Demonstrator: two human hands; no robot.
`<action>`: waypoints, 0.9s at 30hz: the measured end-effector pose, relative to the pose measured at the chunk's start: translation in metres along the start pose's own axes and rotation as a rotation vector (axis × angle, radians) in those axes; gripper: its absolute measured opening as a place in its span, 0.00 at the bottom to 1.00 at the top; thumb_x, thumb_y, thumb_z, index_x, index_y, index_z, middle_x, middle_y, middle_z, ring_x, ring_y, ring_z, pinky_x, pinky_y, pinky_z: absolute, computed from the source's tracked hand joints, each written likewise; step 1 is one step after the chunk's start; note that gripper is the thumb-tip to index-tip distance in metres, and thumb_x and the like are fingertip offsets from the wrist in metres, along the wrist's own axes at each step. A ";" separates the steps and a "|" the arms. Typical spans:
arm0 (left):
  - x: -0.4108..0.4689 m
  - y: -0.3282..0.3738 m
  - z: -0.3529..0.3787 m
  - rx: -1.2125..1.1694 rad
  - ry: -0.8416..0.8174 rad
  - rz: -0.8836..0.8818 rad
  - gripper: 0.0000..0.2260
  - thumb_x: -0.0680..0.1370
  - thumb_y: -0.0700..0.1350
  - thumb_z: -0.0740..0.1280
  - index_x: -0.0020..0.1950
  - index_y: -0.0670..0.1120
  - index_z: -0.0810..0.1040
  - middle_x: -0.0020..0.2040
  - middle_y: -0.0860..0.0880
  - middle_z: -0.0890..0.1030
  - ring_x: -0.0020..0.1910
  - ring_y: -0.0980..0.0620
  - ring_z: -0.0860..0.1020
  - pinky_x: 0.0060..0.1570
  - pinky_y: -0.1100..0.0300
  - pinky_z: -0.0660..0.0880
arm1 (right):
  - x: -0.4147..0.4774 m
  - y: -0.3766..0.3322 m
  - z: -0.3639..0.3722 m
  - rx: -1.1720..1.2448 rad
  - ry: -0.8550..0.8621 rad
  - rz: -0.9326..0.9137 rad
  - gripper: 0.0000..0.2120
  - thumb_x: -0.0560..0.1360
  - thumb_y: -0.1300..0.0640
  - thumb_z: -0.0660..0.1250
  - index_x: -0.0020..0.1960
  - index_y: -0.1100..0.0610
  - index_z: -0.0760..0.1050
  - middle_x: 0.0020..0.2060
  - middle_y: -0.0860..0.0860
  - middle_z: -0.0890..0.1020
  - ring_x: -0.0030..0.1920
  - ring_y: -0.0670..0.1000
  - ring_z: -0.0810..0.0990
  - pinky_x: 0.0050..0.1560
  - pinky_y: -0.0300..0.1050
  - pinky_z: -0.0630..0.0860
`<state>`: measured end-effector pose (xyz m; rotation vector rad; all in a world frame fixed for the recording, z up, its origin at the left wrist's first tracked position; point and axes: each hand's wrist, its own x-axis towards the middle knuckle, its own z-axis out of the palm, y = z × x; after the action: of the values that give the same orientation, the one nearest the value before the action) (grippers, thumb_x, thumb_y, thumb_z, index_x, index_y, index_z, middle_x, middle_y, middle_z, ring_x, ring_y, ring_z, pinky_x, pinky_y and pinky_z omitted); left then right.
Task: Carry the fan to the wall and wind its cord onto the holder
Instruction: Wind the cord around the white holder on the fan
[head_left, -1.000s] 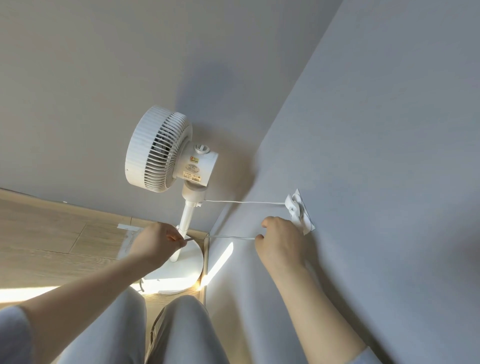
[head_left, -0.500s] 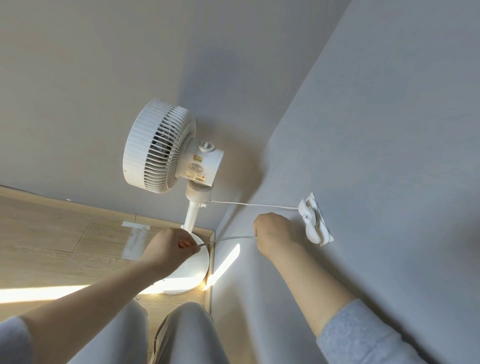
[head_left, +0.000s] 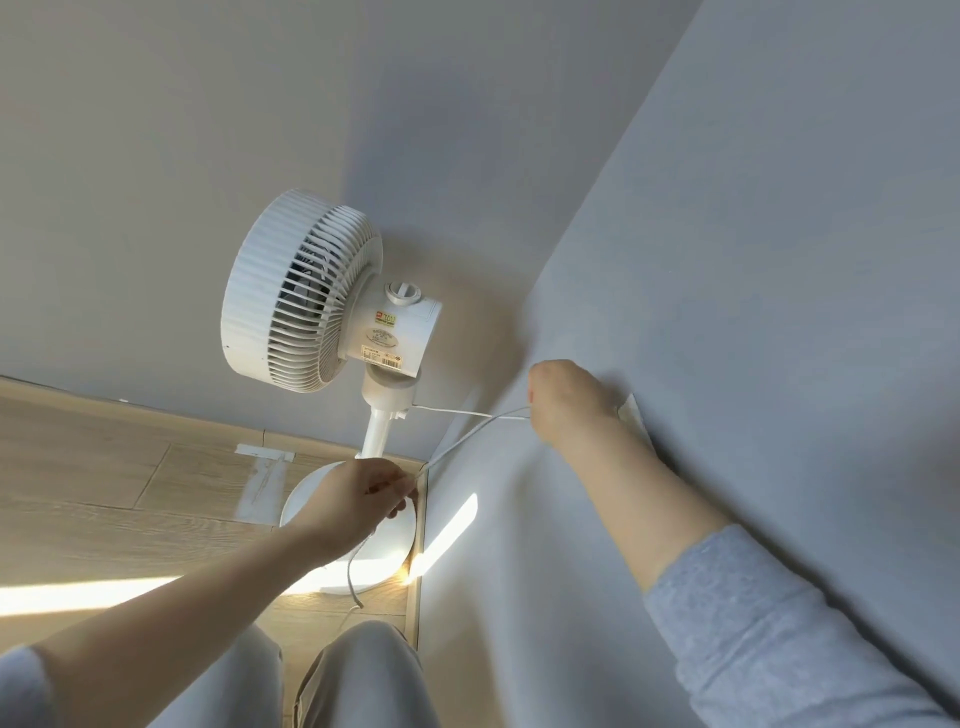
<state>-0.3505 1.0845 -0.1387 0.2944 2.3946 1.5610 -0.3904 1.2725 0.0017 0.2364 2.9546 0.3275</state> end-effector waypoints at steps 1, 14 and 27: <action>0.002 0.000 0.000 0.009 -0.009 0.007 0.12 0.78 0.44 0.63 0.37 0.53 0.79 0.37 0.47 0.82 0.38 0.47 0.80 0.39 0.56 0.76 | 0.004 0.004 -0.002 0.035 -0.014 0.011 0.17 0.74 0.70 0.60 0.60 0.60 0.76 0.57 0.58 0.80 0.57 0.59 0.79 0.53 0.45 0.76; 0.002 -0.001 0.003 -0.009 -0.055 -0.016 0.12 0.78 0.48 0.62 0.42 0.45 0.82 0.37 0.48 0.82 0.38 0.49 0.80 0.39 0.58 0.75 | 0.054 0.039 -0.042 0.424 -0.481 0.354 0.13 0.81 0.67 0.53 0.39 0.68 0.68 0.24 0.61 0.81 0.12 0.49 0.74 0.13 0.36 0.70; -0.002 0.022 -0.008 0.011 0.028 0.063 0.06 0.77 0.45 0.65 0.45 0.48 0.82 0.39 0.50 0.84 0.38 0.55 0.80 0.40 0.63 0.76 | 0.036 0.051 -0.072 0.255 -0.327 0.350 0.13 0.78 0.67 0.58 0.36 0.66 0.74 0.24 0.57 0.81 0.15 0.48 0.76 0.19 0.36 0.76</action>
<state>-0.3507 1.0857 -0.1155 0.3562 2.4387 1.5893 -0.4312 1.3135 0.0777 0.7642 2.6135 -0.0492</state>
